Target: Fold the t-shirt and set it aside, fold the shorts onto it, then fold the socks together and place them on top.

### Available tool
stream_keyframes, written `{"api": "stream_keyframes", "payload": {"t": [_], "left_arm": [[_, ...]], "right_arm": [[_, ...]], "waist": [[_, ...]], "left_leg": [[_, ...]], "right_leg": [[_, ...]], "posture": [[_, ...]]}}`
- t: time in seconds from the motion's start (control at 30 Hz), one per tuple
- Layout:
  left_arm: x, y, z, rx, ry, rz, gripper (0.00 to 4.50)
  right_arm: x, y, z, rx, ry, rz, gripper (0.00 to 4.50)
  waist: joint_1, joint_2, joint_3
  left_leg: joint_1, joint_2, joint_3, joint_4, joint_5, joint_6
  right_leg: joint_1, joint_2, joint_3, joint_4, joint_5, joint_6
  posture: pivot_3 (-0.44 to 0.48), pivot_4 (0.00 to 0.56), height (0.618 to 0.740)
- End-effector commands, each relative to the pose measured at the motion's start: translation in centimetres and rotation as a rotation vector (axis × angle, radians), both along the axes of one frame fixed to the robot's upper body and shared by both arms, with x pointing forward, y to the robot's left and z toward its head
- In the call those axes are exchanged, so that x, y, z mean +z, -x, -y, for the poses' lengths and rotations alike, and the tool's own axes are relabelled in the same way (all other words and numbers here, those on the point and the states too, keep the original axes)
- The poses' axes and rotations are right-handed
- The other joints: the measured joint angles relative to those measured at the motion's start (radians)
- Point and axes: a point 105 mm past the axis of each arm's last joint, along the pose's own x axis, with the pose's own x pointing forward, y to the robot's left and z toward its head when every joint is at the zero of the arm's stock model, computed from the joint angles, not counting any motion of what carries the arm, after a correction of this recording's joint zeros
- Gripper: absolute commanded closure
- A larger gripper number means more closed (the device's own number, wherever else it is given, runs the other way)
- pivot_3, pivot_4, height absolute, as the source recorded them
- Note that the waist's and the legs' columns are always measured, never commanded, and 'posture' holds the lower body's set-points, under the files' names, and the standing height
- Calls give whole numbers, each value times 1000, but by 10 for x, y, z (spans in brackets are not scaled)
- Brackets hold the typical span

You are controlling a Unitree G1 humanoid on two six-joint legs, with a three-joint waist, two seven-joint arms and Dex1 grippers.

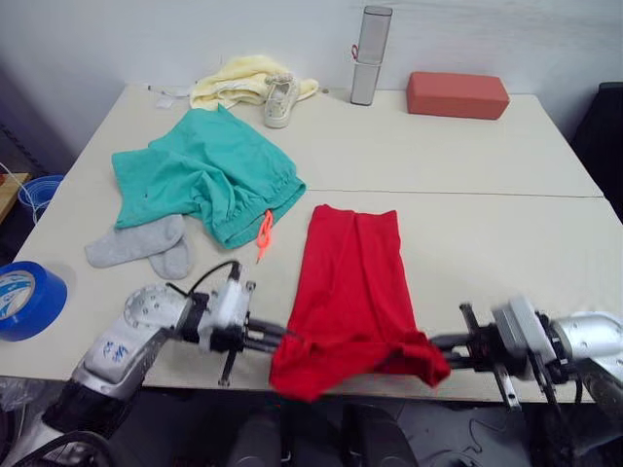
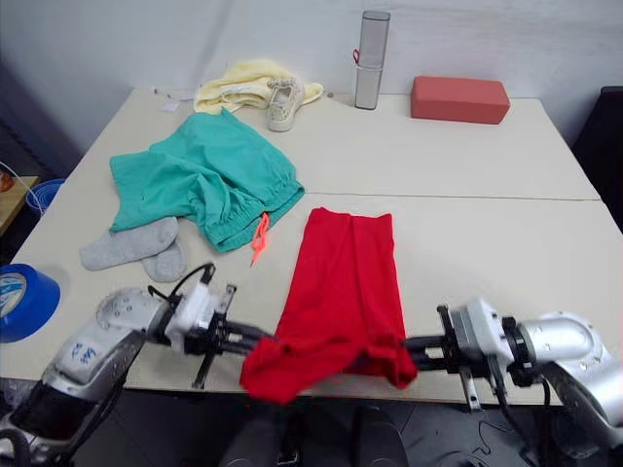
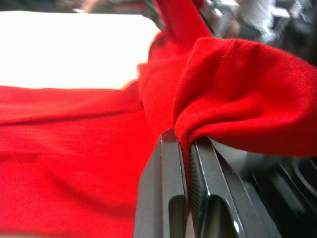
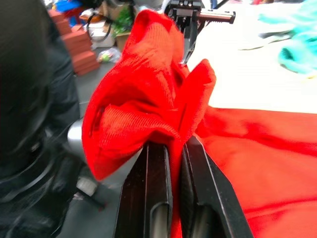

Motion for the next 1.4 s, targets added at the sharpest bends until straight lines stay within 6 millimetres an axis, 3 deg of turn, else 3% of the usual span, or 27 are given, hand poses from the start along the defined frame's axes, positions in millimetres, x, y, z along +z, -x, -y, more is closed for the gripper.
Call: {"api": "stream_keyframes", "payload": {"t": [0.03, 0.27, 0.57, 0.8, 1.0, 1.17, 1.2, 1.4], "left_arm": [[15, -24, -6, 102, 48, -129, 4500], [14, -85, -1, 324, 56, -301, 4500], [10, -142, 17, 500, 70, -399, 4500], [-1, -158, 24, 538, 47, -413, 4500], [12, -171, 31, 569, 145, -365, 4500], [10, -173, 35, 573, 150, -362, 4500], [9, -172, 36, 563, 144, -365, 4247], [8, -180, 26, 665, 146, -270, 2536]], "right_arm": [[11, -27, 2, -105, -43, -52, 4488], [10, -105, -3, -397, -61, -176, 4488], [1, -156, 8, -613, -12, -180, 4488], [-1, -169, 15, -689, -25, -211, 4488], [1, -174, 21, -730, -70, -211, 4488], [2, -176, 29, -763, -98, -220, 4488], [2, -177, 32, -780, -110, -209, 4498], [1, -175, 52, -861, -111, -161, 2596]], "waist": [[-1, 0, 0], [-2, 0, 0], [0, -2, 2], [-4, -2, 2], [-4, -2, 2], [-5, -2, 2], [-5, -2, 2], [-4, -2, 2]], "left_leg": [[-1, 0, 0, 0, 0, 0], [-19, -2, 0, 6, 8, 0], [-30, -3, 1, 18, 11, 5], [-29, -4, 2, 18, 11, 5], [-30, -4, 3, 18, 11, 5], [-30, -4, 3, 18, 11, 4], [-30, -4, 3, 17, 11, 4], [-30, -4, 4, 17, 11, 4]], "right_leg": [[0, 0, -1, 0, 1, 2], [-17, 0, -3, 5, 4, 7], [-22, 1, -10, 13, 8, 14], [-22, -1, -7, 14, 10, 16], [-23, -1, -5, 14, 10, 16], [-23, -1, -5, 14, 10, 16], [-23, -1, -5, 15, 10, 16], [-24, -1, -5, 15, 10, 16]], "posture": [[0, 150, 740], [0, 150, 740], [0, 150, 740], [0, 150, 740], [0, 150, 740], [0, 150, 740], [0, 150, 740], [0, 150, 740]]}}
